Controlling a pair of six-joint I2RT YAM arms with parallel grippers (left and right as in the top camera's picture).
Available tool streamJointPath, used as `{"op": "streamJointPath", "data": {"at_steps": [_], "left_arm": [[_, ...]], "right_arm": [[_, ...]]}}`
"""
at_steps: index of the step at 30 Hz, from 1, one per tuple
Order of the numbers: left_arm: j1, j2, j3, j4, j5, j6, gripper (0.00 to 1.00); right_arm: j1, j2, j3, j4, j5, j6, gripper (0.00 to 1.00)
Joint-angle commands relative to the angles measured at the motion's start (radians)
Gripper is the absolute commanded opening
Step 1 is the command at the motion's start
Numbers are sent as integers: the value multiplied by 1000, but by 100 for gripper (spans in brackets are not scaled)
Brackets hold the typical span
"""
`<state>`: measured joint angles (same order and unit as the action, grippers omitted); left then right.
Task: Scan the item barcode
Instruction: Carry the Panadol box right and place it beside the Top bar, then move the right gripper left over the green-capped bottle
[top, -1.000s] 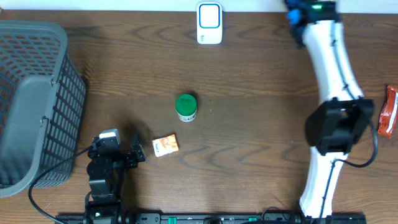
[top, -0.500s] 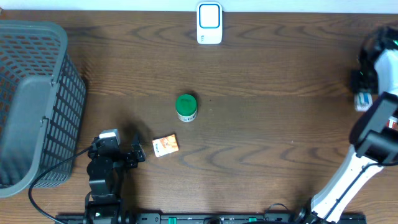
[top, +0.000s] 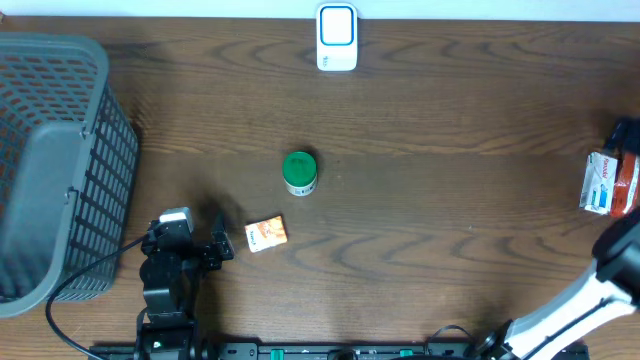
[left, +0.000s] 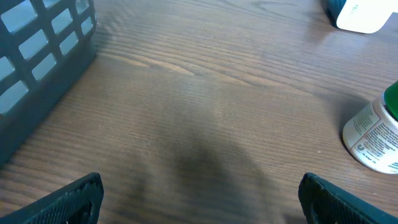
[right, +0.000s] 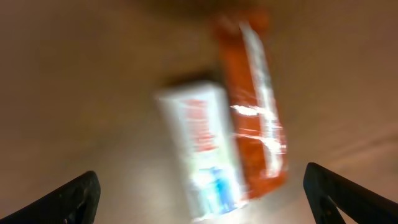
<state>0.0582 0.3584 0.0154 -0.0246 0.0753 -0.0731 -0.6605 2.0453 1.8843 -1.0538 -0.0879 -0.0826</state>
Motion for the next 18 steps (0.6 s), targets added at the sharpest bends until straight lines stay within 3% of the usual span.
{"op": "streamJointPath", "data": {"at_steps": [1, 6, 14, 18], "left_arm": [[3, -1, -11, -39, 11, 13, 99], [3, -1, -11, -39, 11, 13, 99], [3, -1, -11, -39, 11, 13, 99], [3, -1, -11, -39, 11, 13, 99]], "right_arm": [[57, -166, 31, -16, -366, 73, 99], [239, -259, 31, -129, -440, 151, 99], [682, -225, 8, -234, -439, 285, 99], [924, -177, 7, -203, -269, 456, 99]]}}
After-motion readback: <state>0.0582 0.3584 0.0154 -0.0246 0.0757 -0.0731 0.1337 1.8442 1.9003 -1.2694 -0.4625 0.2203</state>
